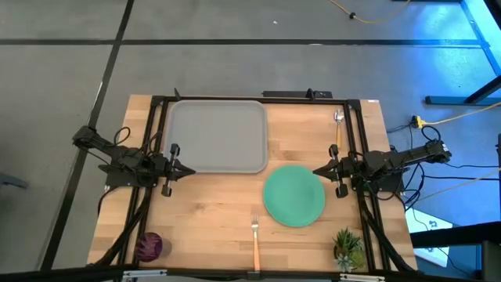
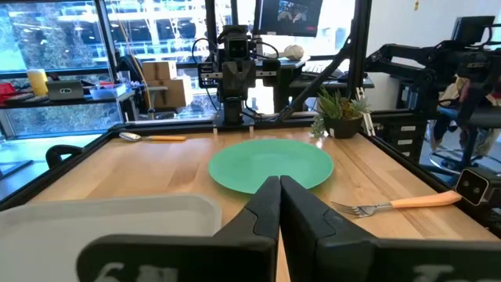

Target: Pick and place plate/cup/fork/spoon on tray

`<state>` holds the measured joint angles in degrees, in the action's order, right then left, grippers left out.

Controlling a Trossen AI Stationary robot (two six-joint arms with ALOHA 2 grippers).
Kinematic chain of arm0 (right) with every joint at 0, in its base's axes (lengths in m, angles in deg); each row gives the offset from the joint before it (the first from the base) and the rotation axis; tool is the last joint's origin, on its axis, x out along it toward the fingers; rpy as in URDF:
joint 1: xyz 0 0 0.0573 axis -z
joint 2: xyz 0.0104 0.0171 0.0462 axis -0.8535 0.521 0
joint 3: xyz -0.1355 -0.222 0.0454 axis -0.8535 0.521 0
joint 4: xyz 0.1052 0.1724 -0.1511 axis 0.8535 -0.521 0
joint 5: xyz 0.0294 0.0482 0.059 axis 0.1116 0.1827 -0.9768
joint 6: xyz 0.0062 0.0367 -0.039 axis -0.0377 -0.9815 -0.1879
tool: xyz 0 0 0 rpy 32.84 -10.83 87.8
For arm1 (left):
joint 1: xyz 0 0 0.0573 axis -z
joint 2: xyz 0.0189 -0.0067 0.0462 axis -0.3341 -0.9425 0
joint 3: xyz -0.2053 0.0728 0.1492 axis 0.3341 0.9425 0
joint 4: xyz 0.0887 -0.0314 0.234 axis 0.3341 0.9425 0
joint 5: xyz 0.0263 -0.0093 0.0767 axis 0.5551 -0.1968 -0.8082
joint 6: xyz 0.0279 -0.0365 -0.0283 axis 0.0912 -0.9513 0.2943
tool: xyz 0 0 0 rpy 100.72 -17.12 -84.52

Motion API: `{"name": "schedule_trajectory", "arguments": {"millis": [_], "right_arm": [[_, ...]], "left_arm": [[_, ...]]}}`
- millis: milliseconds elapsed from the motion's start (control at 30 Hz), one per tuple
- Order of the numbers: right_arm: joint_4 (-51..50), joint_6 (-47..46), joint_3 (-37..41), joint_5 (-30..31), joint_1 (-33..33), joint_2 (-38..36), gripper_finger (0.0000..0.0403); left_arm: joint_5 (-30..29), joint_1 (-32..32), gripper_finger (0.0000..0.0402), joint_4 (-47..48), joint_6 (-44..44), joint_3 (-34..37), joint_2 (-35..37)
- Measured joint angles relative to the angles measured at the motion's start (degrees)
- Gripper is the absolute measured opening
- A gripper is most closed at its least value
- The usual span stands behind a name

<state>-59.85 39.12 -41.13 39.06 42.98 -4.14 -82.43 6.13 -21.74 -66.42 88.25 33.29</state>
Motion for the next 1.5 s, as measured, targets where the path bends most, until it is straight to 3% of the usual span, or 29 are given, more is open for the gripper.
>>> {"name": "schedule_trajectory", "arguments": {"millis": [300,467,667,800,933,1033,1300,1500], "right_arm": [[0.0,0.0,0.0,0.0,0.0,0.0,0.0014],[0.2,-1.5,0.0,0.0,0.0,0.0,0.0014],[6.5,0.0,0.0,0.0,0.0,0.0,0.0014],[7.9,5.0,-0.1,0.5,0.0,0.0,0.0014],[7.8,5.4,-0.7,4.8,0.0,0.2,0.0014],[7.8,5.4,-0.8,6.0,0.0,0.2,0.0014],[7.3,5.3,-0.8,6.0,0.0,0.2,0.0014],[6.7,5.3,-0.8,6.0,0.0,0.2,0.0014]], "left_arm": [[-1.6,0.0,0.0000,-1.8,-0.2,0.0,0.0],[-4.9,0.0,0.0000,-5.3,-6.5,0.0,0.0],[-8.2,0.0,0.0000,-2.5,-10.7,-4.4,0.0],[-8.0,0.0,0.0000,9.9,-11.3,-12.5,-0.1],[-5.9,0.0,0.0000,23.5,-14.0,-21.8,-3.6],[-4.3,0.0,0.0000,30.8,-17.6,-28.9,-8.9],[-1.6,0.0,0.0000,52.2,-38.7,-46.2,-28.0],[7.7,0.0,0.0000,61.2,-49.9,-54.0,-39.3]]}}
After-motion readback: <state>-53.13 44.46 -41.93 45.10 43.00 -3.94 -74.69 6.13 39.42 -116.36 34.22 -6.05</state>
